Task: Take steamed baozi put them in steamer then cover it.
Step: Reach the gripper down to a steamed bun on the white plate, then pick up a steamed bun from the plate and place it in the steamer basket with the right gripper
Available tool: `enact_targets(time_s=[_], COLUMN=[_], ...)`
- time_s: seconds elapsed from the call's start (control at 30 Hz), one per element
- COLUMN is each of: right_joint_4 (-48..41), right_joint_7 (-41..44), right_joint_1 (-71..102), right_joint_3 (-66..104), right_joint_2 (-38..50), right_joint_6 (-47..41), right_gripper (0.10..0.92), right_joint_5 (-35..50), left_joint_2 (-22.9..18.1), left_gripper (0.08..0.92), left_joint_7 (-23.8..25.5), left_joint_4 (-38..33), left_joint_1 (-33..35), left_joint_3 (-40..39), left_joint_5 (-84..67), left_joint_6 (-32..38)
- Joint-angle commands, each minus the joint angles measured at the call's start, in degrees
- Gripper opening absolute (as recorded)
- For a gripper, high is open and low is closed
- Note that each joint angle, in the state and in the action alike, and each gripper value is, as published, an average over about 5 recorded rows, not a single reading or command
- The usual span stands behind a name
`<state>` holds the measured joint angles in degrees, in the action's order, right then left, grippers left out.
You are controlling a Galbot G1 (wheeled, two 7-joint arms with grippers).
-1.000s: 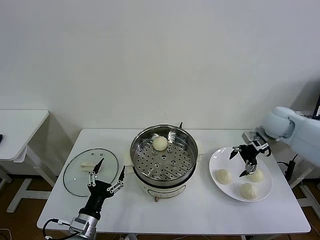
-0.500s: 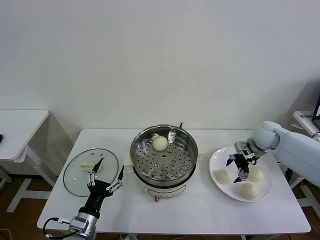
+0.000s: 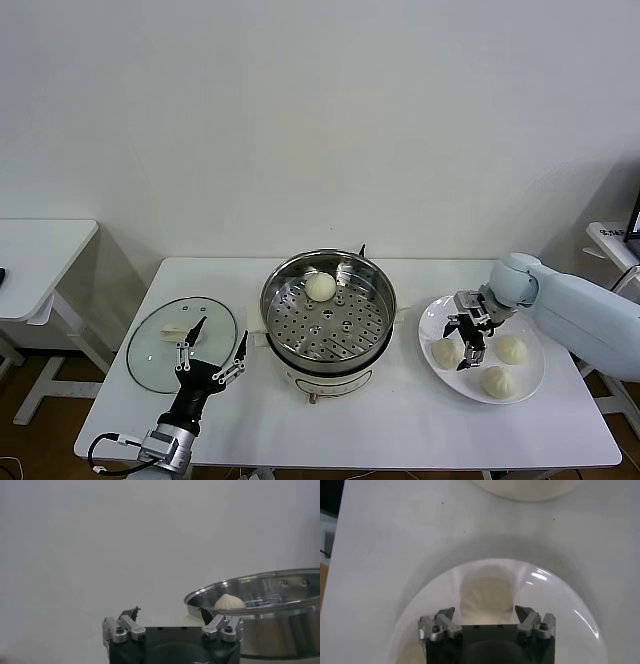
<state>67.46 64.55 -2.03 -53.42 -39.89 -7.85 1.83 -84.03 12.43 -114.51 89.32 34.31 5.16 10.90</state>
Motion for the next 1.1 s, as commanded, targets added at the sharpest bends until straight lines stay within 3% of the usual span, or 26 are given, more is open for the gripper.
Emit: enact_targets(time_s=[0.03, 0.17, 0.4, 0.6, 0.9, 1.1], right_joint_4=[-1.19, -1.32, -0.77, 1.90, 13.23, 20.78], right_joint_7=[-0.39, -0.40, -0.30, 0.58, 2.90, 3.67], right_joint_1=[1.88, 2.28, 2.26, -0.03, -21.12, -43.02], right_joint_3=[1.59, 2.07, 2.59, 1.62, -13.20, -30.10], right_joint_2=[-1.22, -1.34, -0.87, 1.86, 10.99, 11.18], right_joint_6=[-0.10, -0.14, 0.11, 0.02, -3.05, -7.97], right_gripper=[0.823, 0.807, 0.676, 0.653, 0.667, 0.662], right_joint_5=[-1.41, -1.73, -2.08, -0.50, 11.86, 21.10], left_joint_2=[-0.04, -0.06, -0.15, -0.26, -0.18, 0.02], left_gripper=[0.823, 0.823, 0.823, 0.823, 0.823, 0.823], left_joint_7=[0.00, 0.02, -0.07, -0.11, -0.58, -0.84], left_joint_4=[0.30, 0.36, 0.09, -0.09, -0.72, -1.25], left_joint_1=[-0.09, -0.08, -0.07, 0.05, 0.28, 0.38], left_joint_3=[-0.06, 0.00, -0.10, -0.23, -0.84, -0.80], left_joint_5=[0.02, 0.02, -0.01, 0.03, 0.14, -0.12], left_joint_6=[0.08, 0.17, 0.19, 0.24, 0.14, 0.18])
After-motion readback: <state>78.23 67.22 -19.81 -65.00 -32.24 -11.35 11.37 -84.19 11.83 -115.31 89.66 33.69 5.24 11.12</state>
